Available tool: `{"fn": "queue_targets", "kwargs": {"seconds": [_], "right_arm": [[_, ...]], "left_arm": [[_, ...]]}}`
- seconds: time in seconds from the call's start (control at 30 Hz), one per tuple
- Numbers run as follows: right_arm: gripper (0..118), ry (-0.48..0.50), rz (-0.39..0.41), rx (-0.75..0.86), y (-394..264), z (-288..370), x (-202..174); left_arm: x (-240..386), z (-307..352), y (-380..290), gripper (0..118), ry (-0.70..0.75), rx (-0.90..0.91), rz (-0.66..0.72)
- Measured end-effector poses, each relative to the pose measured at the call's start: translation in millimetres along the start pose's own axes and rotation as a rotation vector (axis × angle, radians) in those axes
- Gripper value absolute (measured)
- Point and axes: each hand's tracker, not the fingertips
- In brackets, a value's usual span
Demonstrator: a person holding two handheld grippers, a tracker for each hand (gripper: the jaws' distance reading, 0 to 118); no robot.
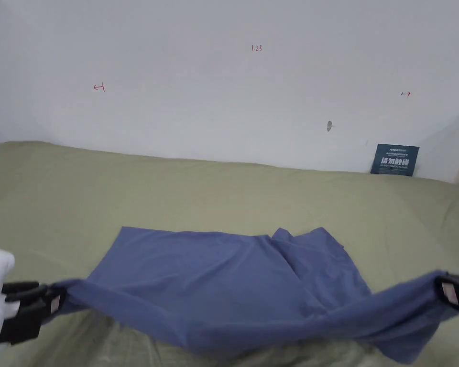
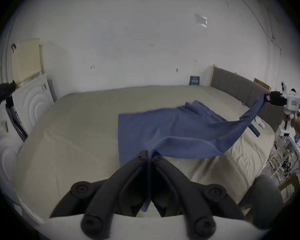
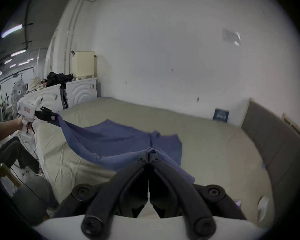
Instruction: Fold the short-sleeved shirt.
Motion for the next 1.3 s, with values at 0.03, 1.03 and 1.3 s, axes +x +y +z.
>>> {"fn": "queue_targets", "kwargs": {"seconds": [0.03, 1.03, 1.3], "right_arm": [[0, 0.004, -0.034, -0.013, -13.1, 2.5, -2.9], [9, -0.004, -0.298, -0.348, -161.3, 27.1, -27.3], [90, -0.036, -0.241, -0.231, -123.4, 42.9, -44.0]], "left_arm": [[0.4, -1.2, -10.9, 4, -0.001, -0.021, 0.022], [-36.6, 0.2, -165.2, 44, 0.001, -0.21, 0.185], [-19.5, 39.1, -135.7, 90, -0.022, -0.035, 0.27]]}}
